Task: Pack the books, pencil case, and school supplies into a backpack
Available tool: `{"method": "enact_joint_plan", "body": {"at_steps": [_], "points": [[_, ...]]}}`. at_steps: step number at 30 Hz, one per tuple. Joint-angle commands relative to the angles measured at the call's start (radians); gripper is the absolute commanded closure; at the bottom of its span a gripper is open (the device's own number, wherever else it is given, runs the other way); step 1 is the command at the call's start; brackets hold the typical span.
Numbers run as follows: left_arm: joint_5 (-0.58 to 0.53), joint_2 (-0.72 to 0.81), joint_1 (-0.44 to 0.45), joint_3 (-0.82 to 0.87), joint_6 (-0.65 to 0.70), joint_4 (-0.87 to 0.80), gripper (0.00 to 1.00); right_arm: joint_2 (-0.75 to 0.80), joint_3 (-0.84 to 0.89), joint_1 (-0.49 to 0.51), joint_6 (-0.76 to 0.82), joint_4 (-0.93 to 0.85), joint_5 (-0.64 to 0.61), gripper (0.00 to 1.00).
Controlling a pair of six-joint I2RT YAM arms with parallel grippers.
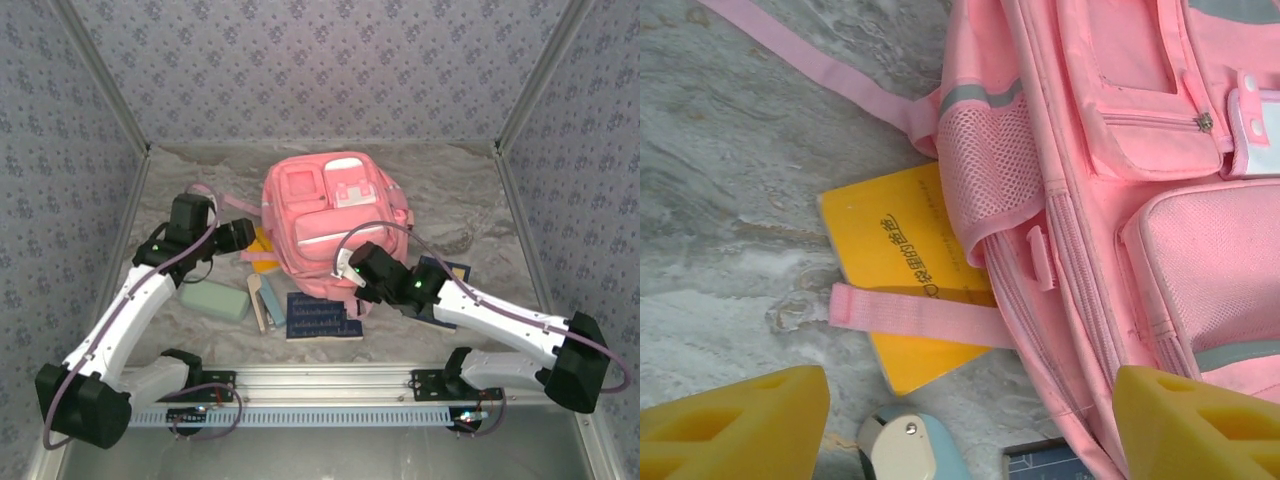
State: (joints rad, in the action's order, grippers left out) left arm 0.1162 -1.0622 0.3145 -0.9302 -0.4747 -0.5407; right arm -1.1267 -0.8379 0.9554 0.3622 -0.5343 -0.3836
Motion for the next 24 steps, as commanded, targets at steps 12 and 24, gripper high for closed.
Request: {"method": "enact_joint_plan", "body": {"at_steps": [12,24], "points": [[0.015,0.002,0.004,-0.078,-0.045,-0.041,0.3,-0.075,-0.064,-0.006,-0.236,0.322,0.38,0.9],[0.013,-0.16,0.193,-0.279,0.118,-0.211,0.28,-0.001,-0.118,-0.07,-0.437,0.311,0.462,0.38]]}}
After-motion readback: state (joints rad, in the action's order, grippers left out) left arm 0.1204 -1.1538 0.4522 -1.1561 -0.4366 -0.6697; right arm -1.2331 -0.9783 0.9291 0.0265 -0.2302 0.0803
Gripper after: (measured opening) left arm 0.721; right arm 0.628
